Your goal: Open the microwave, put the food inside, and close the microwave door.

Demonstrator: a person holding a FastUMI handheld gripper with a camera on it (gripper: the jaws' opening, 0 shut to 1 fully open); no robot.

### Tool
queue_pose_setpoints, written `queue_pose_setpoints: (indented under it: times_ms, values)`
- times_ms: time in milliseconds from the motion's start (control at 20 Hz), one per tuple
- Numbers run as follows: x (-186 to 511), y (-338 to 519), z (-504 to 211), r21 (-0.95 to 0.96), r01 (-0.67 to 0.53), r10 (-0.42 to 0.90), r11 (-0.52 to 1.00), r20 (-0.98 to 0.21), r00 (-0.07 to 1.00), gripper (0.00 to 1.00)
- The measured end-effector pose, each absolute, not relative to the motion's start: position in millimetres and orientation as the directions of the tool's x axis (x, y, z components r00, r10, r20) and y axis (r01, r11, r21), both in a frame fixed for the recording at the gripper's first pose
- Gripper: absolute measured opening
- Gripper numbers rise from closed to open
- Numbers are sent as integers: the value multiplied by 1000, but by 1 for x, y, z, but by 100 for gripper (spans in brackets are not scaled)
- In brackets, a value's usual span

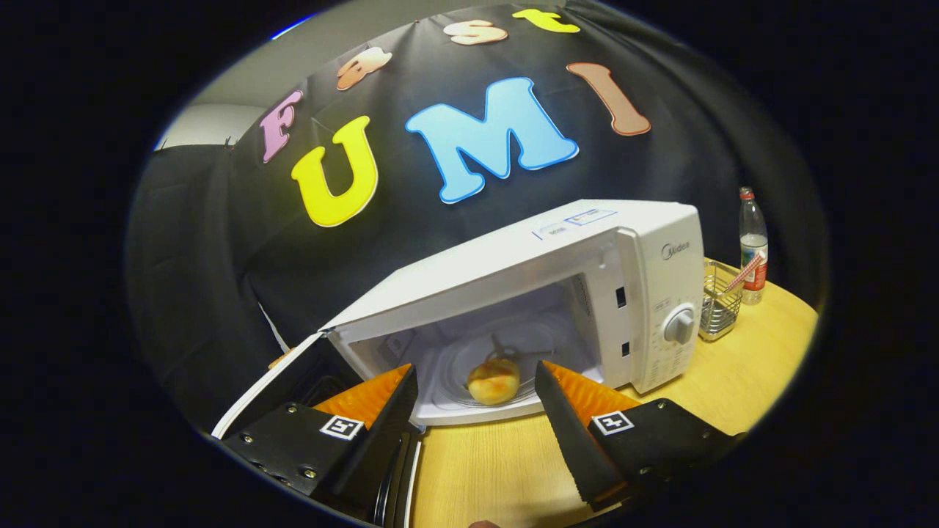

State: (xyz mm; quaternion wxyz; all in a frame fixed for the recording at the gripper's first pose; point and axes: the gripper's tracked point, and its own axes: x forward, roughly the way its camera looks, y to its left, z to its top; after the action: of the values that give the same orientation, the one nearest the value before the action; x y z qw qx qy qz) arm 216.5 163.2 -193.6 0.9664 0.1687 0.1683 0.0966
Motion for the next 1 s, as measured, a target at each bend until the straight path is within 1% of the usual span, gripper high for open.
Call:
queue_pose_setpoints:
  times_ms: [300, 550, 700, 1000]
  values:
    - [158, 157, -163, 269, -210, 281, 940, -260, 924, 97]
    - [108, 163, -139, 235, -273, 326, 933, -228, 917, 97]
    - [77, 172, -128, 196, -324, 362, 926, -206, 909, 97]
    - [22, 211, -111, 175, -436, 464, 883, -175, 869, 97]
